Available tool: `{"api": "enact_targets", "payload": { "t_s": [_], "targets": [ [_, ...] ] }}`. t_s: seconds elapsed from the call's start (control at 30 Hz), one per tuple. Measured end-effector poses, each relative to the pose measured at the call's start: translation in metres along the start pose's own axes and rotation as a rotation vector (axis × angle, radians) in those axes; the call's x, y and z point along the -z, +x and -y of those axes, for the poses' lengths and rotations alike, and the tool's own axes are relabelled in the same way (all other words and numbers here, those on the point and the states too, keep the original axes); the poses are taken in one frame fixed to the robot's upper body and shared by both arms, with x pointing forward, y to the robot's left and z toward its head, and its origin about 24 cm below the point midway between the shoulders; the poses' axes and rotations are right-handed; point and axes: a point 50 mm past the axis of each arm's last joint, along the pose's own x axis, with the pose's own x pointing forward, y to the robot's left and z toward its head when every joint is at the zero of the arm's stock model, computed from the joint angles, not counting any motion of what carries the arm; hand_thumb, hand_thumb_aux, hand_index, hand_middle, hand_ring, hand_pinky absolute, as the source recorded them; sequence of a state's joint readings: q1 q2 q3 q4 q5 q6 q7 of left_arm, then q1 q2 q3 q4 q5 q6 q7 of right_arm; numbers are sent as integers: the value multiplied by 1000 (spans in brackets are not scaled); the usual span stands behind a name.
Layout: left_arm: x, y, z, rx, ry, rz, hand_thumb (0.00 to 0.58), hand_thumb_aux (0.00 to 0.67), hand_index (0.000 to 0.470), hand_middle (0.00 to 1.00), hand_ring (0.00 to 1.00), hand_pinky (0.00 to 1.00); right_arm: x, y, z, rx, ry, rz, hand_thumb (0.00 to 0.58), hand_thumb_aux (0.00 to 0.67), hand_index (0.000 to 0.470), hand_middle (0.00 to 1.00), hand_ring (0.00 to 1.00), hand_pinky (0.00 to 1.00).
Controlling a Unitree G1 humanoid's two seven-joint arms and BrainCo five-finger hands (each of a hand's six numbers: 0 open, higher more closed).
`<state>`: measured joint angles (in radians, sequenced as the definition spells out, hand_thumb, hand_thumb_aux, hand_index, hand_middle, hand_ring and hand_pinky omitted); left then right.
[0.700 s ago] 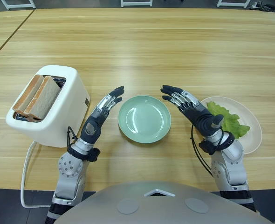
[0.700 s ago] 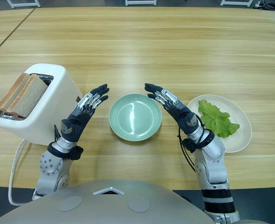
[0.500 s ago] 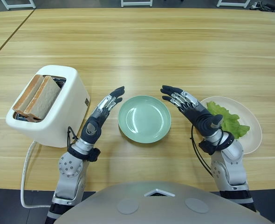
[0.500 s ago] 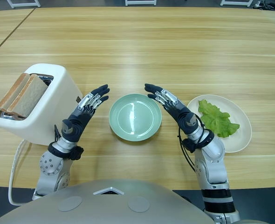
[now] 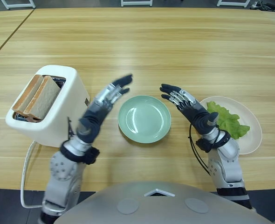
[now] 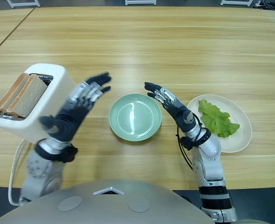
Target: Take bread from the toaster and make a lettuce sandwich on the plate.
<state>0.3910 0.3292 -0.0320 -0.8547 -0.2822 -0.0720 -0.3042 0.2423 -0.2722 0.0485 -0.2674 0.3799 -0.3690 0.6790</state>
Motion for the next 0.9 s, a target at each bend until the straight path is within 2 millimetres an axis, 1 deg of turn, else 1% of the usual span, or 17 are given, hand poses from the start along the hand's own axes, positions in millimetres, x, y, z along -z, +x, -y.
{"api": "enact_targets", "payload": {
  "t_s": [0.07, 0.1, 0.17, 0.23, 0.27, 0.33, 0.37, 0.43, 0.47, 0.63, 0.73, 0.83, 0.87, 0.9],
  "targets": [
    [-14, -5, -26, -62, 175, -45, 0, 0, 0, 0, 0, 0, 1, 2, -1, -3, 1, 4, 0, 0, 0, 0, 0, 0],
    [-22, -8, -41, -99, 300, -73, 0, 0, 0, 0, 0, 0, 2, 3, -1, -1, 2, 3, 0, 0, 0, 0, 0, 0],
    [-40, -16, -68, -167, 587, -123, 0, 0, 0, 0, 0, 0, 2, 4, -2, 2, 6, 5, 0, 0, 0, 0, 0, 0],
    [-59, -29, -102, -248, 963, -240, 0, 0, 0, 0, 0, 0, 2, 4, -2, 5, 4, 6, 0, 0, 0, 0, 0, 0],
    [-62, -36, -113, -272, 1083, -312, 0, 0, 0, 0, 0, 0, 2, 4, -1, 9, 1, 5, 0, 0, 0, 0, 0, 0],
    [-56, -58, -134, -308, 1230, -495, 9, 5, 4, 0, 0, 0, 2, 5, -1, 14, -6, 3, 0, 0, 0, 0, 0, 0],
    [-49, -72, -143, -318, 1261, -602, 132, 81, 57, 0, 0, 0, 2, 4, 0, 19, -7, 2, 0, 0, 0, 0, 0, 0],
    [-39, -87, -150, -313, 1277, -706, 53, 32, 22, 0, 0, 0, 3, 4, 0, 21, -6, -1, 0, 0, 0, 0, 0, 0],
    [-36, -91, -152, -312, 1284, -728, 0, 0, 0, 0, 0, 0, 3, 4, 1, 22, -7, -3, 0, 0, 0, 0, 0, 0],
    [-16, -106, -159, -308, 1251, -812, 0, 0, 0, 0, 0, 0, 3, 4, 4, 32, -19, -4, 0, 0, 0, 0, 0, 0],
    [-8, -110, -161, -309, 1230, -830, 0, 0, 0, 0, 0, 0, 3, 3, 6, 36, -25, -3, 0, 0, 0, 0, 0, 0],
    [-3, -113, -163, -315, 1216, -845, 104, 63, 44, 0, 0, 0, 3, 3, 6, 35, -30, -4, 0, 0, 0, 0, 0, 0],
    [-3, -114, -164, -314, 1219, -850, 108, 66, 46, 0, 0, 0, 2, 3, 6, 35, -30, -3, 0, 0, 0, 0, 0, 0],
    [-1, -115, -165, -317, 1216, -855, 144, 89, 63, 0, 0, 0, 2, 3, 6, 36, -32, -2, 0, 0, 0, 0, 0, 0]
  ]
}}
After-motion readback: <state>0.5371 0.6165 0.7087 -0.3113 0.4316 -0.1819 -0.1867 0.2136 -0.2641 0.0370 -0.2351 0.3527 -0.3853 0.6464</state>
